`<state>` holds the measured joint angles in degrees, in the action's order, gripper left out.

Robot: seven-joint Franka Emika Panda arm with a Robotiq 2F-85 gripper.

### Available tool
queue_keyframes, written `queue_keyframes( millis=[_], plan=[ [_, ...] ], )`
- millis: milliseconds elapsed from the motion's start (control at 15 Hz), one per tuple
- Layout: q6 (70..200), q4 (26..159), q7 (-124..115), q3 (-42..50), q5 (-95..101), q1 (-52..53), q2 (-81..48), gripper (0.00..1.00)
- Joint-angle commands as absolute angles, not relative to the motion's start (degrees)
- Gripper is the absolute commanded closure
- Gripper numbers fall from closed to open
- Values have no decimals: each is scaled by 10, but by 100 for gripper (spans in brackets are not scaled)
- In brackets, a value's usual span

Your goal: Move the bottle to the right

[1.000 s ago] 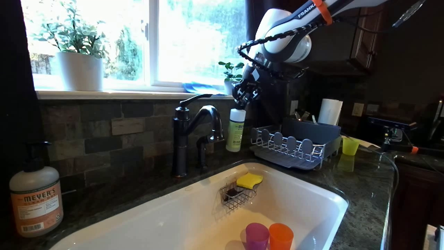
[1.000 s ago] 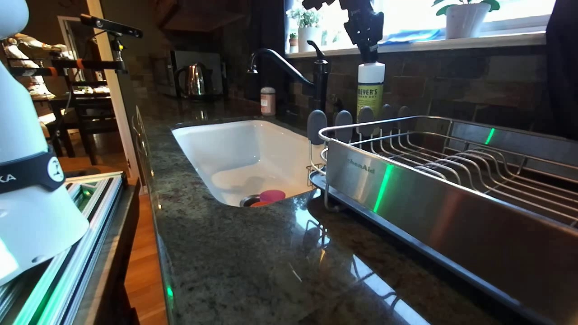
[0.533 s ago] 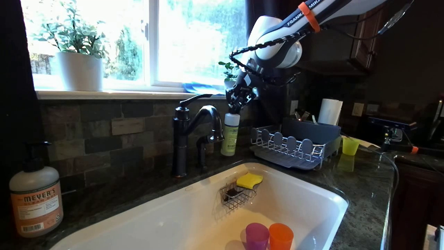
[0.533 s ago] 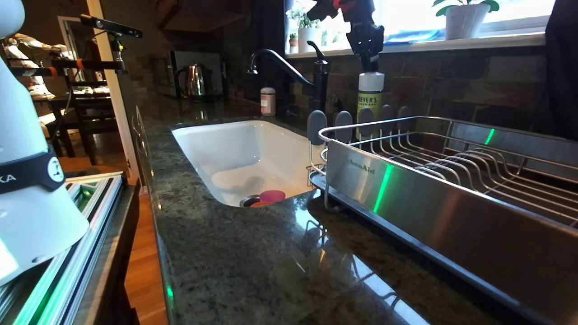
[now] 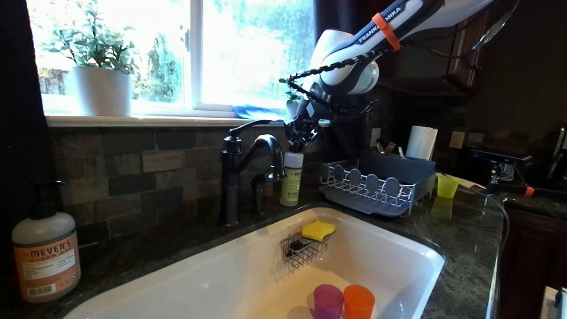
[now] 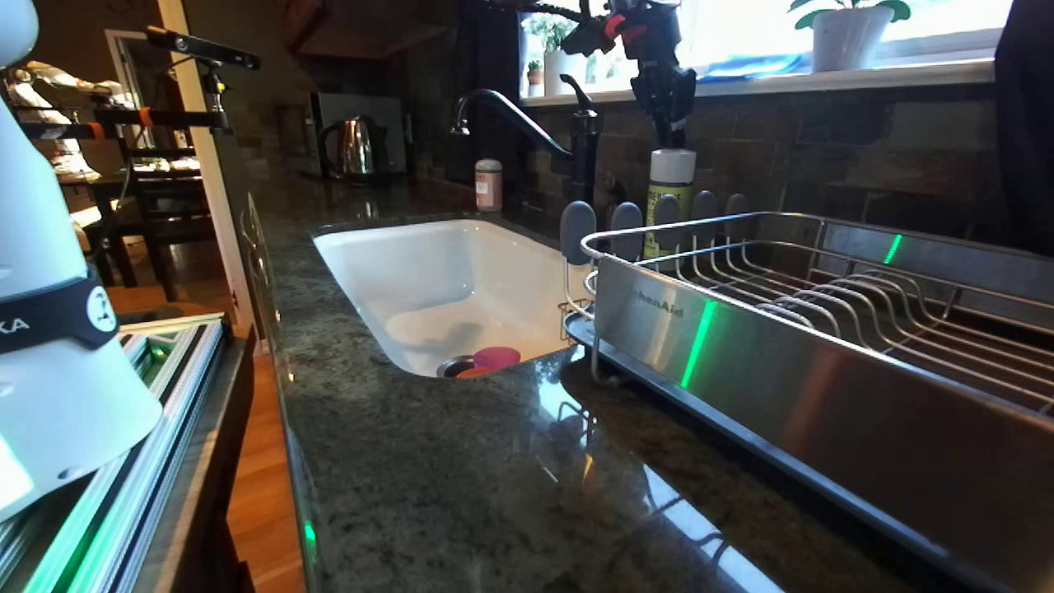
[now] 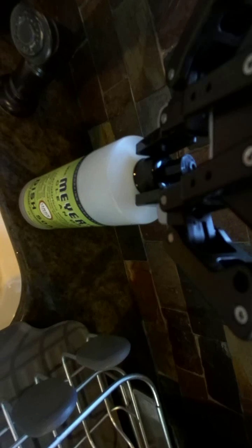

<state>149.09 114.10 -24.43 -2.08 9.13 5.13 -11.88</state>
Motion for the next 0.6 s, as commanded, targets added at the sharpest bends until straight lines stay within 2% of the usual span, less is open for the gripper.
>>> queue_keyframes(
  millis=[0,67,133,400,533],
  plan=[
    [1487,1134,-258,-7,94,66,-123,45],
    [1485,1134,-254,-7,94,66,-121,43],
    [1484,1135,-254,-7,96,68,-116,38],
    [1485,1137,-258,-8,93,70,-87,6],
    [1453,1144,-239,-19,74,70,-48,0]
  ],
)
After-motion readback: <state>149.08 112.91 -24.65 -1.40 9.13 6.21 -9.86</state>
